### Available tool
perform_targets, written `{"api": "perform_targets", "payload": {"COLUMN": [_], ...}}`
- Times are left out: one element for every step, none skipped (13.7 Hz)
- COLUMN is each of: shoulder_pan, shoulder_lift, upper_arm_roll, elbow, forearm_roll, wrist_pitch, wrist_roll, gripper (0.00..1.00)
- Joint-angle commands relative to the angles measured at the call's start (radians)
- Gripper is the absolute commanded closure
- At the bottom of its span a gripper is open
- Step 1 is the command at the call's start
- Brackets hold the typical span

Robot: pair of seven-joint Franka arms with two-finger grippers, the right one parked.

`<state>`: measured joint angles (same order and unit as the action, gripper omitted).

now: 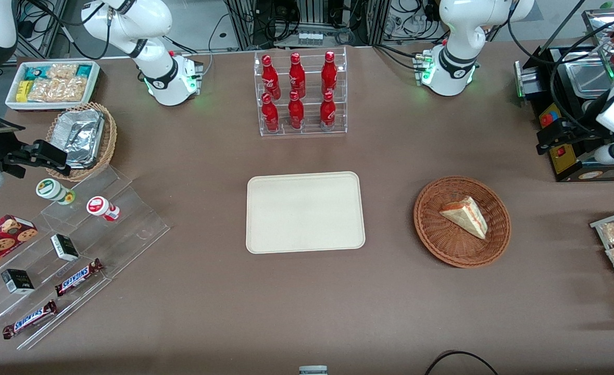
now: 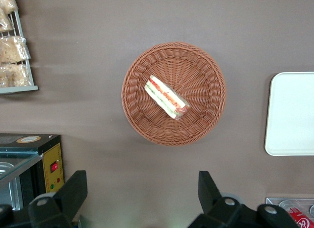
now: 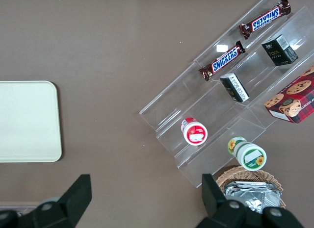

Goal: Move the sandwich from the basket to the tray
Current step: 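Move the left gripper over the wrapped sandwich in the wicker basket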

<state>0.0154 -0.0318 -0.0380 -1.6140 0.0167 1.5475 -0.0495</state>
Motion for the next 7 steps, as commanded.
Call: {"api": "perform_targets", "payload": {"shoulder_pan": [0.009, 0.009, 0.008, 0.006, 0.006, 0.006, 0.005], "shoulder_lift": [-0.016, -0.013, -0.011, -0.008, -0.004, 0.010, 0.025], "upper_arm_roll": [-0.006, -0.008, -0.008, -0.008, -0.010, -0.011, -0.010], "elbow": [0.009, 0.009, 0.008, 0.006, 0.005, 0.002, -0.004], "forearm_roll": [0.008, 0.006, 0.008, 0.009, 0.008, 0.005, 0.008], "wrist_pitch": [-0.030, -0.030, -0.029, -0.026, -0.020, -0.012, 0.006], "wrist_roll": [-0.013, -0.013, -0.012, -0.012, -0.013, -0.021, -0.033], "gripper": [0.00, 0.00, 0.00, 0.00, 0.00, 0.00, 0.00]}}
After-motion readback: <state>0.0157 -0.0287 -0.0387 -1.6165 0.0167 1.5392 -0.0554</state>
